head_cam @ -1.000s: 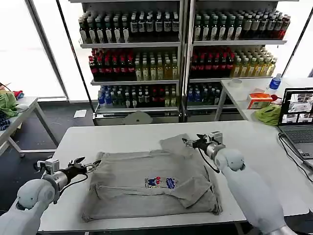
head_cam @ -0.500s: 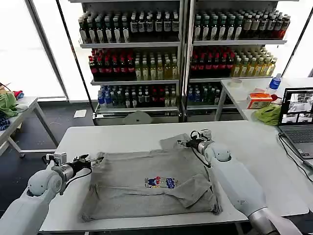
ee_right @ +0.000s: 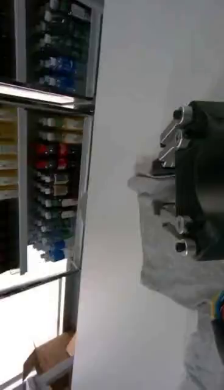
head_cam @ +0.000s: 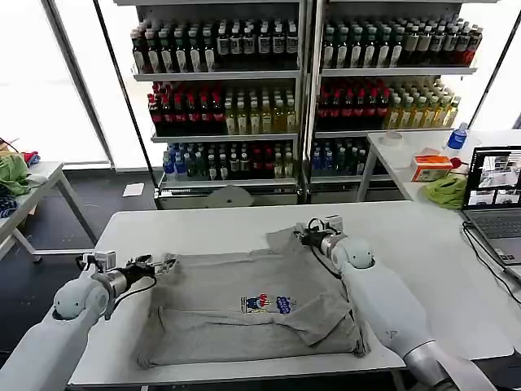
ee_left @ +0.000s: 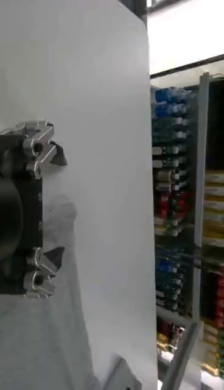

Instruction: Fold and organize the clothes.

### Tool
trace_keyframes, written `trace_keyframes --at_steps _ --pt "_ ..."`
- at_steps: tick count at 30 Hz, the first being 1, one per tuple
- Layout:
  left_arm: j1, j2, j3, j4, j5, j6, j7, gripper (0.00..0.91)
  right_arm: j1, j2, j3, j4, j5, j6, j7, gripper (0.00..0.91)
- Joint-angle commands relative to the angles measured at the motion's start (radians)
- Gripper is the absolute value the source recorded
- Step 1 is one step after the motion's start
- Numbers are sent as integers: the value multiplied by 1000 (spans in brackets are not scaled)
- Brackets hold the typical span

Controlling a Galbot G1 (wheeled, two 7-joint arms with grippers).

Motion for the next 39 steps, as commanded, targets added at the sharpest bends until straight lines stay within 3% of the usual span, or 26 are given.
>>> trace_keyframes --at_steps 1,19,39 --pt "-11 -9 21 18 -5 4 5 10 3 4 -4 -6 -1 -3 1 0" --pt "-9 -17 30 22 -26 -3 4 20 -13 9 12 26 23 -3 11 0" --pt "89 -3 -84 -176 -110 -33 -99 20 -167 -92 112 337 251 26 60 0"
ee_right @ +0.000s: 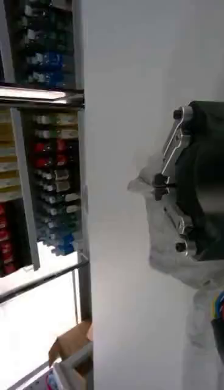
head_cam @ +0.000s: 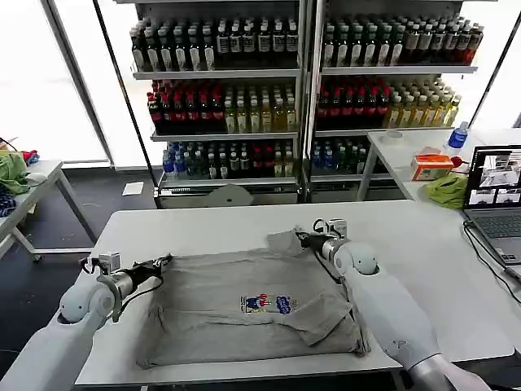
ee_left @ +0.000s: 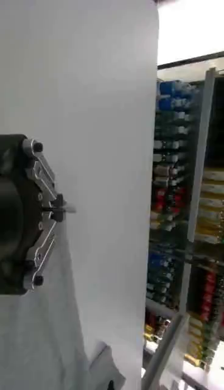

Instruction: Fold and organize the clothes.

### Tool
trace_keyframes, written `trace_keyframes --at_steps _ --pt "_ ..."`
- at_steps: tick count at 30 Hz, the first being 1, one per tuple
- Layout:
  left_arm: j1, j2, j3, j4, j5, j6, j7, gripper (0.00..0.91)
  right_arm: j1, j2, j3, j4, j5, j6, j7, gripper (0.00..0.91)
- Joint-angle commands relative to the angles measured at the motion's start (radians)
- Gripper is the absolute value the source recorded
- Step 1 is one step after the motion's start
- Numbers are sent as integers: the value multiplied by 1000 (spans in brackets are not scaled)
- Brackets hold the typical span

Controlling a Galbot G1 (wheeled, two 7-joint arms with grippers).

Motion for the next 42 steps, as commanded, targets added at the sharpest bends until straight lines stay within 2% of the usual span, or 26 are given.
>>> trace_keyframes --at_steps 1,12,19,26,35,42 --pt "49 4 -57 -107 -29 -10 -36 20 -83 -53 46 176 102 8 18 0" --pt "200 22 -165 -291 -58 -20 -85 20 -268 -147 165 437 153 12 54 0" --pt "295 -1 -222 -445 -59 -27 -138 20 -468 -218 241 641 191 21 82 0" --pt "462 -33 -282 -570 -13 -30 -151 10 -648 -232 310 777 190 35 116 0" --pt "670 -71 -373 -694 50 -54 -138 10 -911 -243 439 918 169 62 128 0" --pt "795 -125 -399 -760 120 -43 -130 10 -1051 -252 467 960 92 84 131 0"
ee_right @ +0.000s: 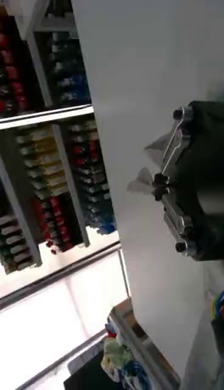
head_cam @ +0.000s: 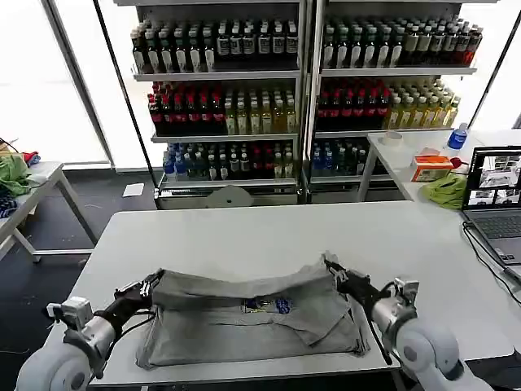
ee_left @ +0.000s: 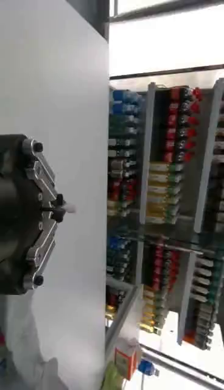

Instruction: Fold and organize the clothes.

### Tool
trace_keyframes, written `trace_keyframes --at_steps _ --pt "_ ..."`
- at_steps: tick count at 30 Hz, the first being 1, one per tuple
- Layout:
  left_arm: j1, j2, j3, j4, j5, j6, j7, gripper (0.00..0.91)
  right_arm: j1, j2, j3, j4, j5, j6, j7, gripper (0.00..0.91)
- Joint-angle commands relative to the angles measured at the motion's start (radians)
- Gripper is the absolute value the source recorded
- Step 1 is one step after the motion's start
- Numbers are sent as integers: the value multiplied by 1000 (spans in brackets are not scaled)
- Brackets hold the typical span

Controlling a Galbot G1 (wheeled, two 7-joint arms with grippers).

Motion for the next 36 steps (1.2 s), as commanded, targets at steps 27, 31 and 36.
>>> trace_keyframes --at_steps 27,31,36 --pt "258 -273 -148 -148 262 -31 34 907 -157 -46 129 -28 -300 574 -252 907" --pt "217 -355 -117 -85 288 -64 9 907 -151 -64 121 -70 -306 581 -257 907" --pt "206 -434 -82 -32 302 -93 -21 907 -138 -84 117 -119 -282 561 -233 907"
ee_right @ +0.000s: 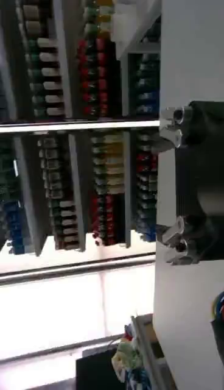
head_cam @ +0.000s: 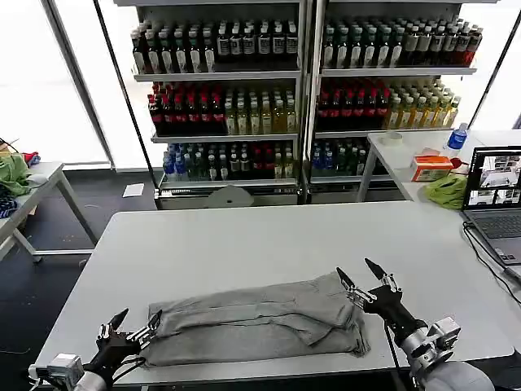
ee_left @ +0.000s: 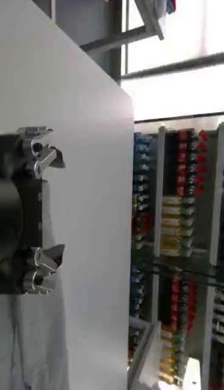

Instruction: Fold and organize the clothes.

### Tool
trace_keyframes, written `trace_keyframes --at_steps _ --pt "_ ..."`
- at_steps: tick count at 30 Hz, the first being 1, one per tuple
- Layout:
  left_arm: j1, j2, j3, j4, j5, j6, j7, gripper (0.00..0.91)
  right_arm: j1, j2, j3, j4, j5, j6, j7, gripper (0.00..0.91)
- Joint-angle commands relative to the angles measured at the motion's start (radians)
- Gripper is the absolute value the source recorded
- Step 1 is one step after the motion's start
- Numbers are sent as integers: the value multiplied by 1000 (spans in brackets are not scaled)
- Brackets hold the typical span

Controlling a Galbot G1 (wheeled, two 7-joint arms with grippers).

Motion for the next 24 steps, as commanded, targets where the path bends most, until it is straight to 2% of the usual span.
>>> trace_keyframes --at_steps 1,12,14,15,16,17,18,20,21,24 --pt "-12 -159 22 71 33 -54 -42 907 22 -28 7 -102 -20 116 -47 907" --pt "-14 -210 81 121 47 -97 -77 907 37 -35 8 -108 35 89 -27 907" --pt "-23 -214 90 124 50 -98 -79 685 36 -35 6 -107 36 87 -27 907" --pt "-30 -215 92 127 51 -98 -77 464 36 -36 6 -107 36 87 -28 907" --pt "-36 -215 95 130 50 -98 -73 393 37 -36 7 -108 35 87 -25 907" --pt "-40 -215 95 134 45 -101 -62 282 38 -39 8 -107 42 86 -23 907" --pt "-44 -214 95 141 35 -103 -53 212 38 -41 9 -106 51 82 -21 907" --pt "-50 -214 95 160 35 -112 -52 161 38 -44 13 -101 58 78 -21 907" --pt "-51 -212 96 168 34 -113 -49 101 38 -46 16 -95 58 78 -22 907" --pt "-51 -210 100 179 34 -114 -40 50 33 -48 24 -78 68 72 -17 907"
